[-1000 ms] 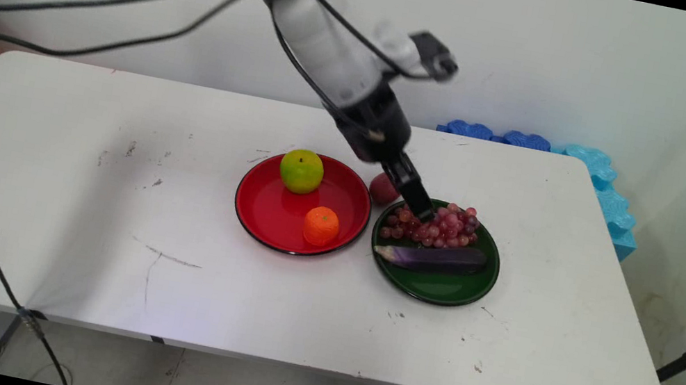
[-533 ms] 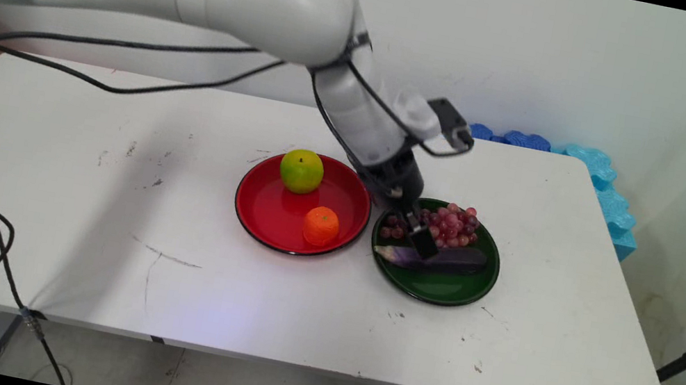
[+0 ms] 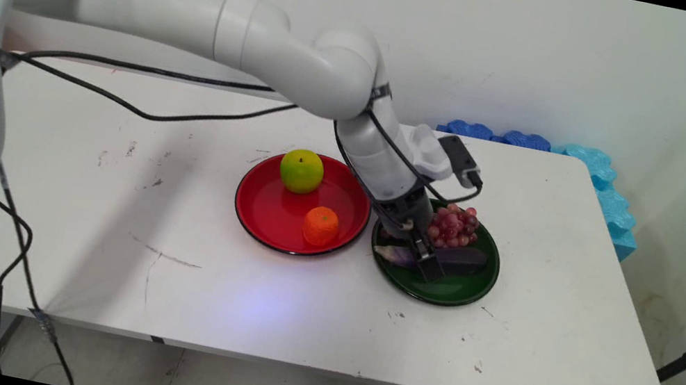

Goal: Pick up the eggplant from the green plate

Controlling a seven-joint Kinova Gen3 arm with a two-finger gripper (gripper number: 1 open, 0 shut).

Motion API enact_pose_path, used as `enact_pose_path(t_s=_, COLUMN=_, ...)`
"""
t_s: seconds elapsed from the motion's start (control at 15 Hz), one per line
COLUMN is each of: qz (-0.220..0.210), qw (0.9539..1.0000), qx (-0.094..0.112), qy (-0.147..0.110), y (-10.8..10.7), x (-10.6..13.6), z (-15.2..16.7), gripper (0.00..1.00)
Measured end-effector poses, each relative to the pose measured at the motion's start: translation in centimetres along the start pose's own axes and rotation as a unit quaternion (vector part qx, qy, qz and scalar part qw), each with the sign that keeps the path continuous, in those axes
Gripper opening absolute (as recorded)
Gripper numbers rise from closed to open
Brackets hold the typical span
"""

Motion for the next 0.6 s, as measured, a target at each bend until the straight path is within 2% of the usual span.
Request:
enact_pose_path(t_s=0.4, qz=0.005, qw=1.0000, qx=0.005, qy=0.003, y=0.3, x=0.2, z=2.2, gripper=1.00)
enact_pose_path(t_s=0.47, qz=0.006, qw=1.0000, qx=0.006, qy=0.003, y=0.3, x=0.2, z=2.4, gripper=0.00)
enact_pose_path(t_s=0.6, qz=0.007, qw=1.0000, qx=0.006, qy=0.003, y=0.3, x=0.2, z=2.7, gripper=0.00)
